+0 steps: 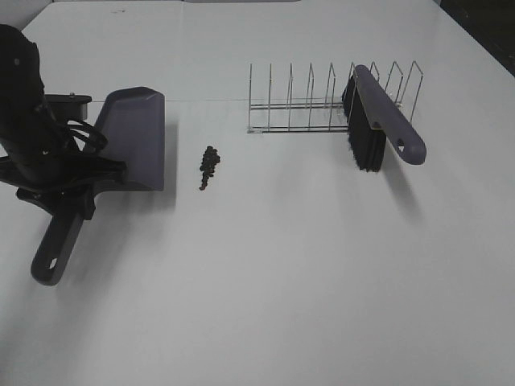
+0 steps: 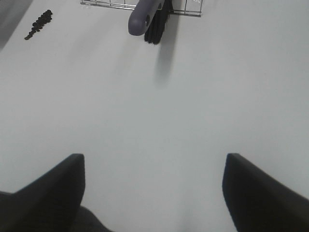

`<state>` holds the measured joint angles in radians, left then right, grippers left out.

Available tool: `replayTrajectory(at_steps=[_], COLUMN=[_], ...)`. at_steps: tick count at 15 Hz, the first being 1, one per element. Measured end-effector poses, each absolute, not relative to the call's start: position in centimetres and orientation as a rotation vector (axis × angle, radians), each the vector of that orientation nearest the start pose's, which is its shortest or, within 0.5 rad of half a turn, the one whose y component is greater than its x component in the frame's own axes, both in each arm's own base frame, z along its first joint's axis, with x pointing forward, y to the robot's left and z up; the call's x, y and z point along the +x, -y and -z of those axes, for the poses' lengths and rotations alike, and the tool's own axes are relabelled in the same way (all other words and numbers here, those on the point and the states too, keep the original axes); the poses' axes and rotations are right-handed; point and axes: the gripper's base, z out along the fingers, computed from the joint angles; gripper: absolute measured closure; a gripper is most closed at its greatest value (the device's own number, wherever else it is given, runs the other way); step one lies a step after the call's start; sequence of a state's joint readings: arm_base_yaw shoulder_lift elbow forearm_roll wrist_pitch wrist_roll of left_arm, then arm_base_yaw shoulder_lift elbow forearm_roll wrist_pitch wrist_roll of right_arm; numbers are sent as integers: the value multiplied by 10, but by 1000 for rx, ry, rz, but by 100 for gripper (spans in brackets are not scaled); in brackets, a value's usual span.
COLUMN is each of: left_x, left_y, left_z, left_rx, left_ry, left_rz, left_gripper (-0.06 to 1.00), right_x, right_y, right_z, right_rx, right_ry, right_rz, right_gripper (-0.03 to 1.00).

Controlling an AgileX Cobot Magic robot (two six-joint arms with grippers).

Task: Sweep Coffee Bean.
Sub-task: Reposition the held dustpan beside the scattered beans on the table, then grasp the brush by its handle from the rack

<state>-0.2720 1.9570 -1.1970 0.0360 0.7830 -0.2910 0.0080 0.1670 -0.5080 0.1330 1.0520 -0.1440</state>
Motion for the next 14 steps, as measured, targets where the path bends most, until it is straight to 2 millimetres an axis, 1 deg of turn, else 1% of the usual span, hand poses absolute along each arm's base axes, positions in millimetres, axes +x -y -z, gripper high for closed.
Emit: replayTrajectory(at_steps=[1,2,3,4,6,8,9,11,12,13,14], left_x=[349,348,348,348,348,348,348,348,348,348,348], left_y=[95,95,95,95,95,95,95,95,95,95,95], left_z=[-140,-140,-140,-139,-139,-139,-139,-139,-139,-139,-139], left_rx=[8,7,7,7,9,23,24,24,24,24,23], left_ry=[-3032,-3038,-3038,-3041,-3041,-3041,-3041,-3041,-3041,-3041,-3041], left_rz=[5,3,3,2,2,1,1,1,1,1,2], left_gripper=[59,59,59,59,59,59,59,59,59,59,59], right_x=[22,28,38,51,88,136,190,243,267,279,300], right_y=[-11,-12,-13,-13,-14,-15,-20,-23,-24,-24,-25], right_z=[-282,-288,-295,-302,-318,-338,-357,-367,-372,-370,-370], right_rx=[-156,-147,-135,-127,-170,-202,-189,-187,-175,-167,-150], right_ry=[-2171,-2143,-2115,-2109,-2171,-2252,-2309,-2392,-2423,-2449,-2492], right_rz=[-92,-111,-124,-129,-117,-133,-201,-256,-274,-284,-300], right_gripper=[27,27,27,27,27,27,27,27,27,27,27])
